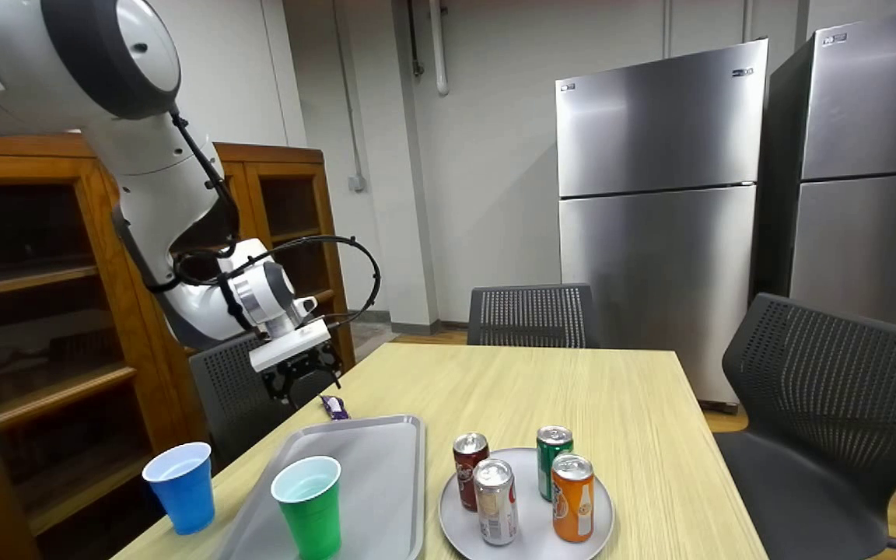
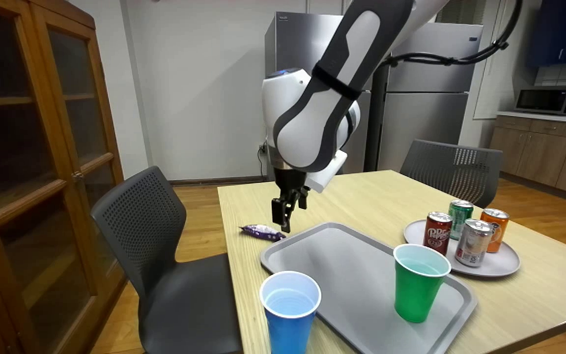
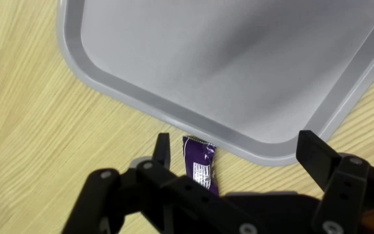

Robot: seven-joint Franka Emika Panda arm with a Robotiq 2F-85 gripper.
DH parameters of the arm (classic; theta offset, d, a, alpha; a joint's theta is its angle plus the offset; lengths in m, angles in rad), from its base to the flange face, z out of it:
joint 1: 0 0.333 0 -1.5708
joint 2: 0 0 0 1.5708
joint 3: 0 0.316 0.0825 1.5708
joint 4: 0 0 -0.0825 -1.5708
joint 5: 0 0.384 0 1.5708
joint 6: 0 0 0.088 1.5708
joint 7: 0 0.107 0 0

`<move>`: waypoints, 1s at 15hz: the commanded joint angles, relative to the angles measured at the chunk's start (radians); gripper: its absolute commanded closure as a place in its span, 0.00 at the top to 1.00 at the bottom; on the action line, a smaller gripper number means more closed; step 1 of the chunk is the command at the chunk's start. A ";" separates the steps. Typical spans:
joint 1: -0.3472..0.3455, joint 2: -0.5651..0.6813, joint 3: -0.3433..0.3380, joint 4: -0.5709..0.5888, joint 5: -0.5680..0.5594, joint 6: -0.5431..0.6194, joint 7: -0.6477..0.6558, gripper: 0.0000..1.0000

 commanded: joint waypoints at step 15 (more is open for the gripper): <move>-0.072 -0.534 0.004 -0.646 -0.115 0.070 0.335 1.00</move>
